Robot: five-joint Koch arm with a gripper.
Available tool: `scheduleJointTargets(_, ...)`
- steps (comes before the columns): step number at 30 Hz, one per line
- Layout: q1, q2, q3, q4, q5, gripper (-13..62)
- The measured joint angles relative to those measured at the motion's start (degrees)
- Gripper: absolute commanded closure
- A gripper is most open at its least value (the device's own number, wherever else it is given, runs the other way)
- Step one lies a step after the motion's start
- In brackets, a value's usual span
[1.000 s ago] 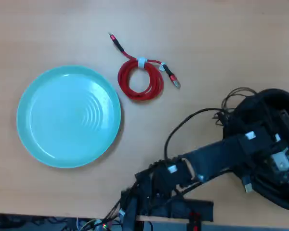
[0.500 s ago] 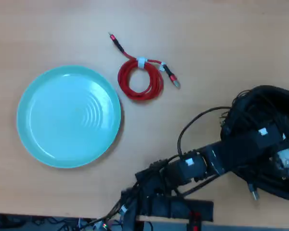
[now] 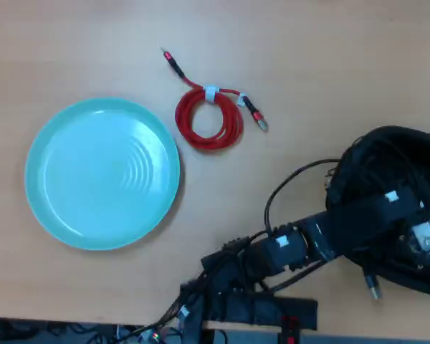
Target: Put a black charging cable in a black bowl and put a red charging cable in a green bowl
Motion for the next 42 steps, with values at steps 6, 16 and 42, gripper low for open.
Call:
scheduleJointTargets(6, 0.0, 0.0, 0.09, 1.05, 0.35, 43.5)
scheduleJointTargets(16, -0.18, -0.09, 0.0, 1.05, 0.53, 15.9)
scheduleJointTargets(42, 6.42, 15.91, -14.15, 20.83, 5.27, 14.9)
